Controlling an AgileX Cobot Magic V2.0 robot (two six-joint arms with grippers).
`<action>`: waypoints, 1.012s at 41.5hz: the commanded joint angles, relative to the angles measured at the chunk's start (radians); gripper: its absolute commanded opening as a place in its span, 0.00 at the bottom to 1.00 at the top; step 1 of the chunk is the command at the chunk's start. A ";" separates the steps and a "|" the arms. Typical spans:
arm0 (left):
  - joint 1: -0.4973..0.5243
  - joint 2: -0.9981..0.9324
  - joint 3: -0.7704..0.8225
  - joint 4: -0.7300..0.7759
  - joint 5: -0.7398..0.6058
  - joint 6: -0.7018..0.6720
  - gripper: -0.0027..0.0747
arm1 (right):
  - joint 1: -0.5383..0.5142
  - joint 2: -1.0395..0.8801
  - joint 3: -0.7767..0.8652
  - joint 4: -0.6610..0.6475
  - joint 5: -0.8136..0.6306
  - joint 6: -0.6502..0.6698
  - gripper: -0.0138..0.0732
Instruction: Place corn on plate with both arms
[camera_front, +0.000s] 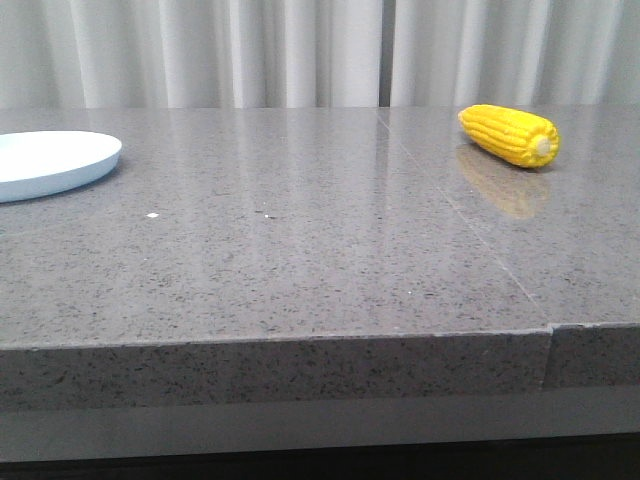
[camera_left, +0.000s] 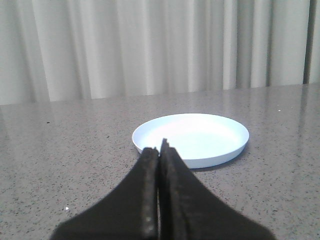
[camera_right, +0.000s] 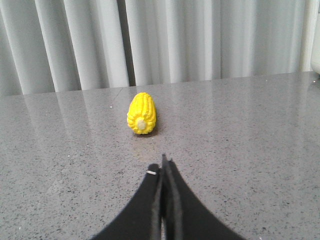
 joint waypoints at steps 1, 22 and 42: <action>-0.008 -0.021 0.002 -0.009 -0.083 -0.012 0.01 | -0.002 -0.012 -0.017 -0.012 -0.081 -0.003 0.08; -0.008 -0.021 0.002 -0.009 -0.083 -0.012 0.01 | -0.002 -0.012 -0.017 -0.012 -0.081 -0.003 0.08; -0.008 -0.001 -0.259 -0.009 -0.034 -0.012 0.01 | -0.002 0.009 -0.273 -0.036 0.107 -0.006 0.08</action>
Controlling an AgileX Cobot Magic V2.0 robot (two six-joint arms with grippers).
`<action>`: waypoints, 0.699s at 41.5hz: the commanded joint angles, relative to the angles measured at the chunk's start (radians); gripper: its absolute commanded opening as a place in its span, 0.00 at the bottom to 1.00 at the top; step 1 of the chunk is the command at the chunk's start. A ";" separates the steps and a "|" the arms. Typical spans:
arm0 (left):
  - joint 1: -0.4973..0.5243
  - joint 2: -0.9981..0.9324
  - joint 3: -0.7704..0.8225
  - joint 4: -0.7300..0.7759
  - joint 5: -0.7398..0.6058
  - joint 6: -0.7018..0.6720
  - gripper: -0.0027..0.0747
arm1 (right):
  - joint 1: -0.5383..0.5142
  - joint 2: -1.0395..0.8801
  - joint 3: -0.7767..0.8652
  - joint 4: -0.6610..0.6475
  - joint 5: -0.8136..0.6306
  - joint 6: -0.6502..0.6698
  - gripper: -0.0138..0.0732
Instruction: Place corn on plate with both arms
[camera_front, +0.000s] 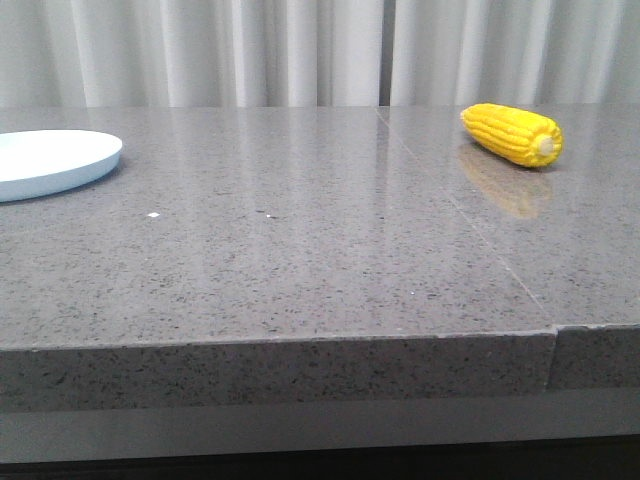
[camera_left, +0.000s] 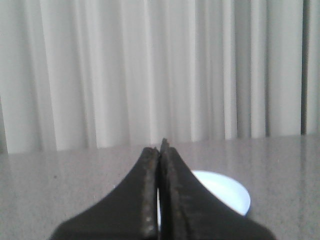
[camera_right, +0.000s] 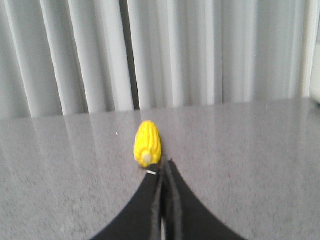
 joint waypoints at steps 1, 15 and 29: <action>-0.008 0.008 -0.140 -0.009 -0.013 -0.012 0.01 | -0.002 0.020 -0.137 -0.029 0.019 -0.006 0.08; -0.008 0.290 -0.559 -0.002 0.332 -0.004 0.01 | -0.002 0.319 -0.514 -0.065 0.287 -0.006 0.08; -0.008 0.555 -0.628 -0.002 0.513 0.001 0.01 | -0.002 0.601 -0.610 -0.065 0.386 -0.006 0.08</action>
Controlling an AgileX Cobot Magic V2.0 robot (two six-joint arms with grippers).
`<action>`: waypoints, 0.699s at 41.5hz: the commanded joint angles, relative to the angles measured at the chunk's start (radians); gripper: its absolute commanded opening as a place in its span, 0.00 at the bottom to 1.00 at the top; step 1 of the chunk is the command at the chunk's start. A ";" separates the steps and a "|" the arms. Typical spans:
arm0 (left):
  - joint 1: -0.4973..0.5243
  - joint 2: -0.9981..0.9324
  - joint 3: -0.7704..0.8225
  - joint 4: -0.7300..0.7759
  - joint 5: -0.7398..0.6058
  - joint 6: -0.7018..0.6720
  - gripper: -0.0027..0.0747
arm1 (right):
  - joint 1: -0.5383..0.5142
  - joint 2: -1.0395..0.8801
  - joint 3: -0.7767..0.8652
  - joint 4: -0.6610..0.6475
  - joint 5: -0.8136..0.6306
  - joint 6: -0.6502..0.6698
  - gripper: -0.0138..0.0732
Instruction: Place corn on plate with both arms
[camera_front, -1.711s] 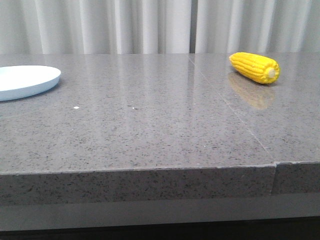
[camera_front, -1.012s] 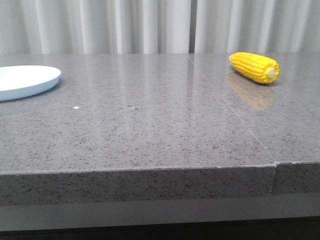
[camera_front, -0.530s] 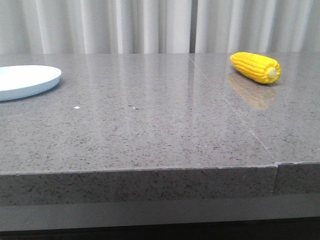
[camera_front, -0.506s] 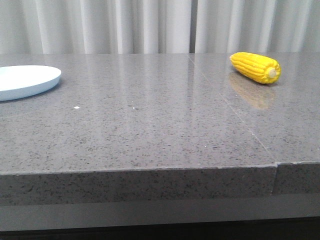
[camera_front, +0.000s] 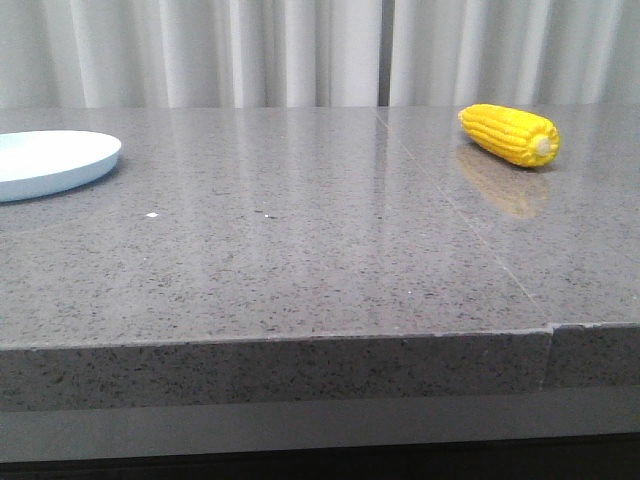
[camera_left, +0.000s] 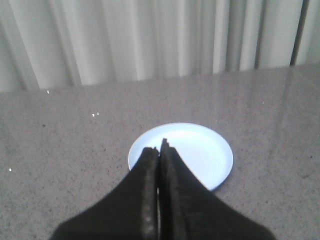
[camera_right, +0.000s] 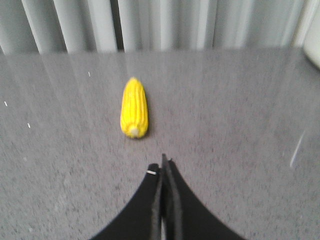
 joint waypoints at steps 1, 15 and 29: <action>-0.008 0.053 -0.028 -0.004 -0.039 0.001 0.01 | -0.002 0.065 -0.035 -0.013 -0.063 -0.006 0.08; -0.008 0.167 -0.028 -0.006 -0.008 0.001 0.01 | -0.002 0.226 -0.035 -0.013 -0.051 -0.007 0.10; -0.008 0.190 -0.028 -0.006 -0.014 0.001 0.67 | -0.002 0.292 -0.035 -0.014 -0.046 -0.050 0.82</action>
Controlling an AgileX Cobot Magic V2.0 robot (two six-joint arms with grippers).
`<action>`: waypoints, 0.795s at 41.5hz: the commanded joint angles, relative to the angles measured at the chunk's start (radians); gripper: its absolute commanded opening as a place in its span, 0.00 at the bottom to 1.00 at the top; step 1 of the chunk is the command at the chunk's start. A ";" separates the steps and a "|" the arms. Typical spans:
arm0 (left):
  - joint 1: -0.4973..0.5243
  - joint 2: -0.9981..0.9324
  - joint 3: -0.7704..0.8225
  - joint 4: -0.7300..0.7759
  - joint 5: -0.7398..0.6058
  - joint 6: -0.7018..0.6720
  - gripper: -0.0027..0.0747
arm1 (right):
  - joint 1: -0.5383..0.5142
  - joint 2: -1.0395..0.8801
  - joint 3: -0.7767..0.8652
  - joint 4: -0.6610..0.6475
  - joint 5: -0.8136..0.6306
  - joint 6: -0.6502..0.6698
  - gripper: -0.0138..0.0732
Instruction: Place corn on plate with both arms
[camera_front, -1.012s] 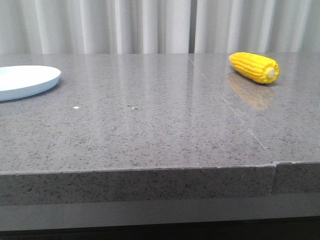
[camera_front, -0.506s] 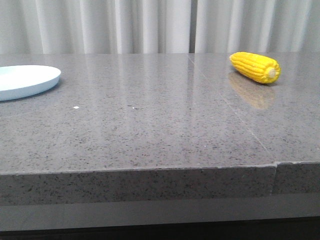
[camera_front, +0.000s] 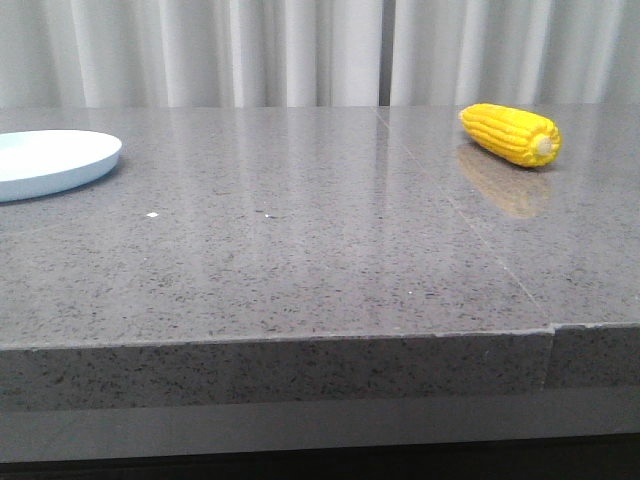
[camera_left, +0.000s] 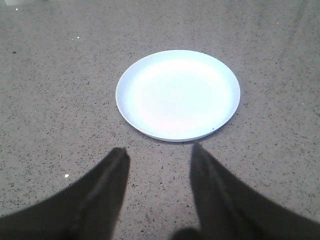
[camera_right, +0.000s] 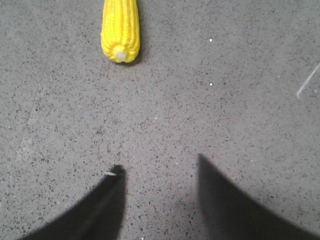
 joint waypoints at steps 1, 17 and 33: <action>-0.008 0.004 -0.028 -0.006 -0.078 0.001 0.68 | -0.002 0.006 -0.035 -0.014 -0.058 -0.016 0.84; -0.006 0.118 -0.102 0.004 0.013 0.001 0.68 | -0.002 0.010 -0.035 -0.014 -0.057 -0.016 0.85; 0.134 0.484 -0.308 -0.045 0.065 0.032 0.68 | -0.002 0.010 -0.035 -0.014 -0.057 -0.016 0.85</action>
